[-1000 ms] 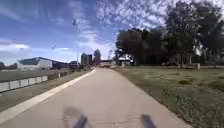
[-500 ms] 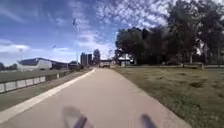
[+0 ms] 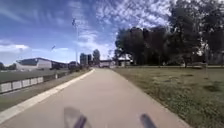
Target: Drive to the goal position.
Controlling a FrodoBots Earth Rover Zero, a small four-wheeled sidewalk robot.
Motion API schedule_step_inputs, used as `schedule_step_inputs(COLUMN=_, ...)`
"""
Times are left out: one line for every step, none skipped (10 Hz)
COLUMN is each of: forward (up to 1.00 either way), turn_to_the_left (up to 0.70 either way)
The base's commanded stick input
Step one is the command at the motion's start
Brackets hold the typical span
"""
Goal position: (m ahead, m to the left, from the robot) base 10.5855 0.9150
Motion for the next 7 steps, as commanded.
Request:
schedule_step_inputs(forward=1.00, turn_to_the_left=0.00)
schedule_step_inputs(forward=1.00, turn_to_the_left=0.00)
schedule_step_inputs(forward=1.00, turn_to_the_left=0.00)
schedule_step_inputs(forward=1.00, turn_to_the_left=0.00)
schedule_step_inputs(forward=1.00, turn_to_the_left=0.00)
schedule_step_inputs(forward=1.00, turn_to_the_left=0.00)
schedule_step_inputs(forward=1.00, turn_to_the_left=0.00)
